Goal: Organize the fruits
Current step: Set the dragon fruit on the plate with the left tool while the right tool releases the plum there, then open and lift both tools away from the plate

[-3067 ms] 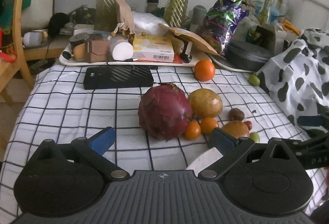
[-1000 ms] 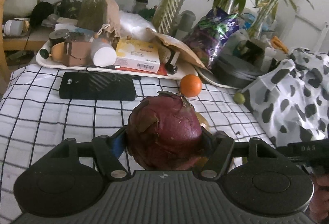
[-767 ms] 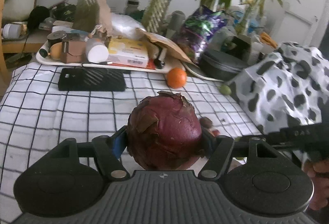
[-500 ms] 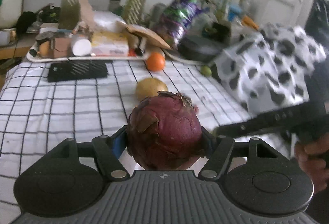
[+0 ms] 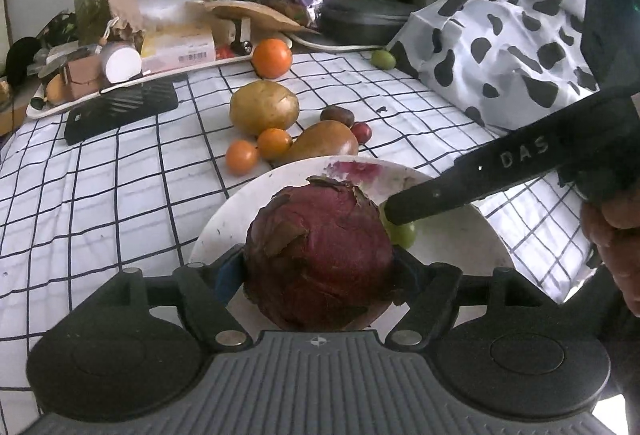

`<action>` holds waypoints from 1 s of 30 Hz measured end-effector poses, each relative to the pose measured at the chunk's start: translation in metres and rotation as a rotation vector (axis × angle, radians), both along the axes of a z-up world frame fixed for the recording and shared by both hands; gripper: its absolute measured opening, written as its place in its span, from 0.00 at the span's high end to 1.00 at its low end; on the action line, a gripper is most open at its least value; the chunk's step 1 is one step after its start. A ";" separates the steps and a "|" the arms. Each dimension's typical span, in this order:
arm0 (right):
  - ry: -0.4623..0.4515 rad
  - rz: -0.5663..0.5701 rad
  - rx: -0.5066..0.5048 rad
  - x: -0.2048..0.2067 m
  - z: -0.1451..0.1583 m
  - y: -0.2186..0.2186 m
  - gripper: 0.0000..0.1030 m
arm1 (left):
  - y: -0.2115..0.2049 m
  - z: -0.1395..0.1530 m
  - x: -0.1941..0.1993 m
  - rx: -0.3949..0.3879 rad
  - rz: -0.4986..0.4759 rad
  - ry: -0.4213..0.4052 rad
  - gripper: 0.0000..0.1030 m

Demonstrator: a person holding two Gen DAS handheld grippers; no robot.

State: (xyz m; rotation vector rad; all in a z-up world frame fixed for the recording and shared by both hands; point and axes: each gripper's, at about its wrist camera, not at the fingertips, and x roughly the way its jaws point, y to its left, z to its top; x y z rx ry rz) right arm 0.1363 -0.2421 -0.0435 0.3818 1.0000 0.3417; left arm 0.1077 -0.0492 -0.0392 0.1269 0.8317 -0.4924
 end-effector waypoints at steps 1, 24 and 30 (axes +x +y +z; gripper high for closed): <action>-0.007 -0.003 0.001 0.000 0.002 0.000 0.51 | -0.001 0.000 0.000 0.003 0.003 0.002 0.27; -0.224 -0.102 -0.359 -0.075 0.037 0.001 0.00 | 0.020 0.027 -0.065 0.000 0.157 -0.014 0.26; -0.228 -0.090 -0.362 -0.089 0.034 0.004 0.00 | 0.017 0.024 -0.072 0.018 0.151 -0.017 0.26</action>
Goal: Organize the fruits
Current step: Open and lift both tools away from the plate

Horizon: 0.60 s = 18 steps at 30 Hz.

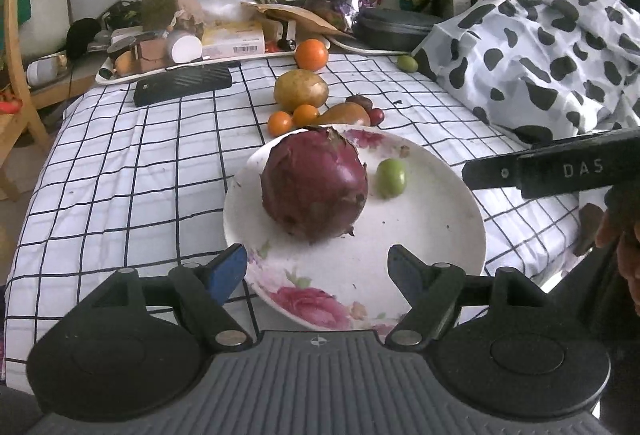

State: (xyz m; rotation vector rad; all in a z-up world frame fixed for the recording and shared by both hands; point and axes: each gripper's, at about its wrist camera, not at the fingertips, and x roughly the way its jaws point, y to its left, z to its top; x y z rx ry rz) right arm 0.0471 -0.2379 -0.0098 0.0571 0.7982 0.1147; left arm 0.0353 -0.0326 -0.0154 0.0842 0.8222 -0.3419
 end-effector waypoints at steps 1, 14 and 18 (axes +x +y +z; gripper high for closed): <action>0.002 0.008 -0.005 -0.001 0.000 0.002 0.00 | 0.000 0.000 0.000 0.001 -0.003 -0.001 0.26; 0.003 0.030 -0.037 0.002 -0.003 0.009 0.00 | 0.001 -0.001 0.001 -0.017 0.001 -0.004 0.26; 0.006 0.028 -0.034 0.002 -0.004 0.009 0.00 | -0.001 0.000 0.000 -0.022 -0.005 -0.011 0.26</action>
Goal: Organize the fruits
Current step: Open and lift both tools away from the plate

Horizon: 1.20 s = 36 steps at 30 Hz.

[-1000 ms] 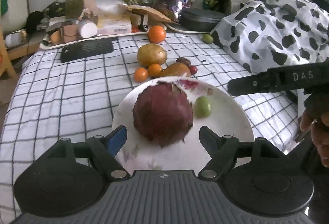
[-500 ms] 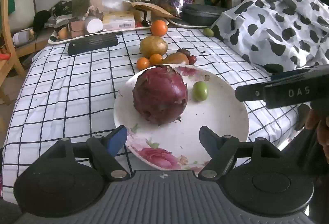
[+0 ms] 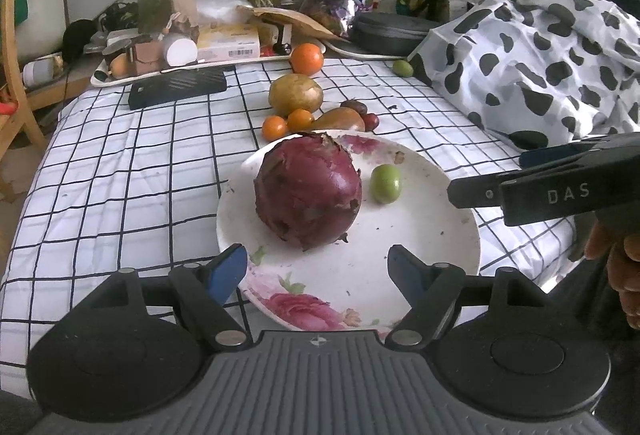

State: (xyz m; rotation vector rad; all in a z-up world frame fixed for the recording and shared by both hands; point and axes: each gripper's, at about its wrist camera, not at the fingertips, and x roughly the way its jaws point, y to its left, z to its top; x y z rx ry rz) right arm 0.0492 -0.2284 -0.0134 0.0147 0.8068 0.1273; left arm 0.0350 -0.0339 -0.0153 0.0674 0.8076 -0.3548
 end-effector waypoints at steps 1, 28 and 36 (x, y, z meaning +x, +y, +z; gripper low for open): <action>0.001 -0.002 0.003 0.000 0.000 0.000 0.00 | 0.000 0.001 0.000 -0.003 -0.001 -0.003 0.26; -0.022 -0.032 -0.008 0.037 0.001 -0.010 0.00 | 0.021 0.018 0.044 0.002 -0.006 -0.137 0.26; -0.011 -0.034 -0.022 0.058 -0.003 -0.013 0.00 | 0.038 0.013 0.081 -0.064 0.020 -0.102 0.26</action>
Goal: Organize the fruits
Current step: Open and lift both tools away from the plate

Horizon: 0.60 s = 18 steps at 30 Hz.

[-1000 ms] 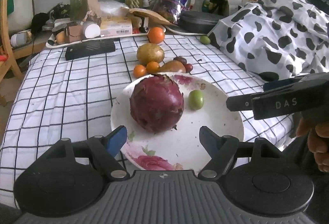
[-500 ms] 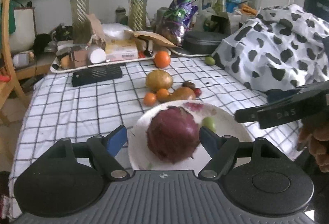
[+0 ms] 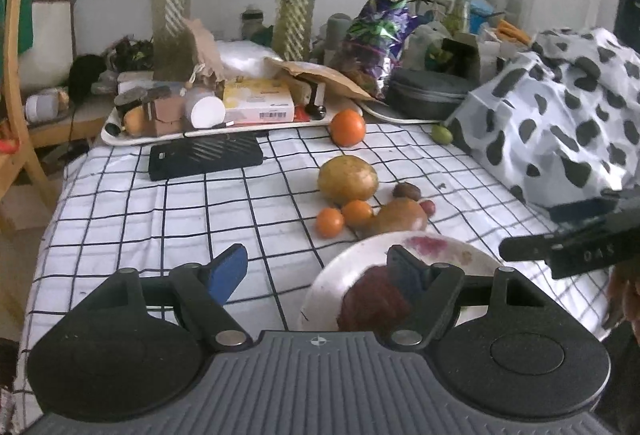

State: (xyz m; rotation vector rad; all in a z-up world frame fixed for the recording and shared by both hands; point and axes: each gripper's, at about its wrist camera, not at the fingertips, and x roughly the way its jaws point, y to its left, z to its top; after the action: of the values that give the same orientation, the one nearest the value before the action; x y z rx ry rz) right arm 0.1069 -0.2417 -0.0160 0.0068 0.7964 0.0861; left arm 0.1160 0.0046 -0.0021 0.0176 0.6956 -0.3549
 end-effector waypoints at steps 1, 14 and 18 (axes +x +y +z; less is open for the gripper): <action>0.003 0.001 -0.001 0.003 -0.001 0.000 0.00 | 0.002 -0.001 0.004 -0.011 0.003 0.009 0.26; 0.030 0.036 -0.038 0.049 -0.011 0.002 0.00 | 0.003 -0.027 0.068 -0.055 -0.056 0.122 0.29; 0.043 0.039 -0.045 0.063 -0.016 0.001 0.00 | -0.004 -0.035 0.084 -0.046 -0.101 0.150 0.43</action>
State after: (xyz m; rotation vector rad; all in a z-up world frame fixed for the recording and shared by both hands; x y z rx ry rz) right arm 0.1697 -0.2405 -0.0322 -0.0494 0.8417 0.1055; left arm 0.1995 0.0005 -0.0374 -0.0174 0.8365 -0.4724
